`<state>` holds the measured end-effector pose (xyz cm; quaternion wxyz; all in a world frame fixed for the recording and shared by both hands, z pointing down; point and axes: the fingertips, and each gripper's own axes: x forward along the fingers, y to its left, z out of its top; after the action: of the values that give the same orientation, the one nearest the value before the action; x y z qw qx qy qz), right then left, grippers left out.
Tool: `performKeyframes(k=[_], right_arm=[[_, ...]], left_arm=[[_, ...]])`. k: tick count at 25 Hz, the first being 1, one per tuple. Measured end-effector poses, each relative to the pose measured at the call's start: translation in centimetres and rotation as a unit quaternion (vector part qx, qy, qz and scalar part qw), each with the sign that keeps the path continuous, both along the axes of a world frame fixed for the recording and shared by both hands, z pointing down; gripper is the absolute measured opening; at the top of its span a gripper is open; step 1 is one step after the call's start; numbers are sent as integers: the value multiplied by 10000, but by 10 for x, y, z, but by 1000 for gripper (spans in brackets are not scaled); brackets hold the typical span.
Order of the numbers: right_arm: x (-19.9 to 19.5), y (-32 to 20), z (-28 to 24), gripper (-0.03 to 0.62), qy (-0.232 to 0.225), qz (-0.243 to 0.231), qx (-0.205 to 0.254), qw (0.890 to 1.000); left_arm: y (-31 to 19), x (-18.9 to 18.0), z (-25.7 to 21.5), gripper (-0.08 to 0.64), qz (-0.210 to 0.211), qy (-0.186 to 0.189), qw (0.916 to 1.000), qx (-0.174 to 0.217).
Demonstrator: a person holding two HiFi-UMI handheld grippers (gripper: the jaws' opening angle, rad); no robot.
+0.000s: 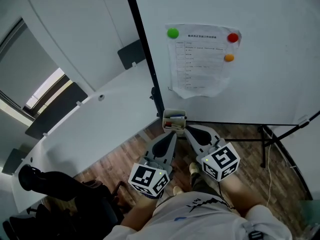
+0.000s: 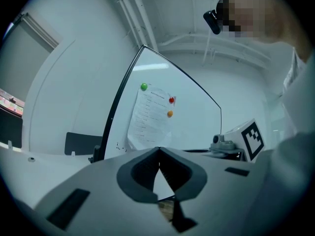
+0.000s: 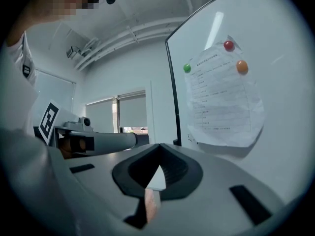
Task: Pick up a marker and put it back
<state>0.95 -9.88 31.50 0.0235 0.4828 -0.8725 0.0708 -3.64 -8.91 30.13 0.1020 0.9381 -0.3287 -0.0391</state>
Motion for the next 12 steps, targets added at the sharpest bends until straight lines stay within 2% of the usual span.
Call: performKeyframes(k=[12], right_arm=[[-16, 9, -1, 12, 36, -5, 3, 10000]], left_arm=[[9, -15, -4, 11, -20, 60, 10000, 47]])
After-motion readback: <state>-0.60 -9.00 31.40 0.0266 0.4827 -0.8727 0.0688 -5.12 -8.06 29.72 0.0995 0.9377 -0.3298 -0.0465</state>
